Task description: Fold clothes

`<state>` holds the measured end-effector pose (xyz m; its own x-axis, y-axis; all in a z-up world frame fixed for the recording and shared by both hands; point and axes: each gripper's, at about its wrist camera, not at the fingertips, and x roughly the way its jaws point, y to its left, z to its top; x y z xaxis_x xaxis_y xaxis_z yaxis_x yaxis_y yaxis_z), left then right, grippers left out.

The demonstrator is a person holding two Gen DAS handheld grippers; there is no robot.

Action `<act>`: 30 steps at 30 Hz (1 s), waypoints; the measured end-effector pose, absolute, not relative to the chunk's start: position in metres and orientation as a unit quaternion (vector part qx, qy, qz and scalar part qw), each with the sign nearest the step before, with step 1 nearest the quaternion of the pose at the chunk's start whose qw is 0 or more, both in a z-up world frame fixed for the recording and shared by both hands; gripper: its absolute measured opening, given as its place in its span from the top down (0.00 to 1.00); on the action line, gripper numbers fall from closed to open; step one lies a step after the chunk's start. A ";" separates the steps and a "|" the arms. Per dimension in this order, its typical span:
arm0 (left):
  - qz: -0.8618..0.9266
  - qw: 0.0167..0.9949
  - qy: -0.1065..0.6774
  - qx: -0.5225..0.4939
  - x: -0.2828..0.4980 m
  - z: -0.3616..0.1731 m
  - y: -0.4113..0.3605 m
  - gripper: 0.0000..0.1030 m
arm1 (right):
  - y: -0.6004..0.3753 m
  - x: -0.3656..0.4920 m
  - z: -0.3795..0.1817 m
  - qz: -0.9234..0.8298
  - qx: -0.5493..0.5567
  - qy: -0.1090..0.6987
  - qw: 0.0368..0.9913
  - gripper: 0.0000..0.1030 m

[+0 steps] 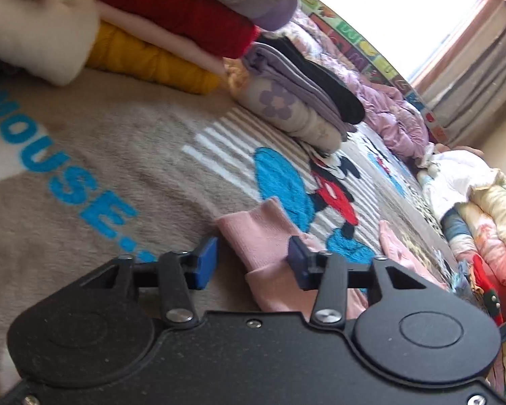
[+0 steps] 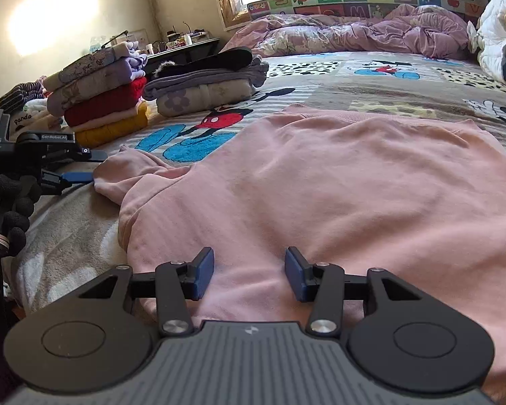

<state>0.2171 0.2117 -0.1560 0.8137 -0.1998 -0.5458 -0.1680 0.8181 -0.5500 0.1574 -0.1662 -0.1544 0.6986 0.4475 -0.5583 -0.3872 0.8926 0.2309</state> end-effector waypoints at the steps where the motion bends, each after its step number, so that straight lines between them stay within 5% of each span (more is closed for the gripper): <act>1: -0.012 0.905 0.304 -0.297 0.219 -0.157 0.209 0.78 | -0.165 0.156 -0.155 0.225 0.043 0.312 0.922 0.54; 4: -0.017 0.913 0.294 -0.283 0.220 -0.156 0.203 0.94 | -0.167 0.153 -0.156 0.219 0.049 0.309 0.924 0.54; 10: -0.017 0.928 0.200 -0.313 0.189 -0.115 0.228 0.98 | -0.174 0.154 -0.155 0.211 0.054 0.311 0.925 0.54; 22: -0.031 0.932 0.191 -0.306 0.187 -0.108 0.238 0.98 | -0.159 0.148 -0.153 0.184 -0.011 0.307 0.934 0.53; 30: -0.014 0.927 0.227 -0.298 0.204 -0.121 0.243 0.98 | -0.141 0.141 -0.148 0.143 -0.085 0.309 0.936 0.44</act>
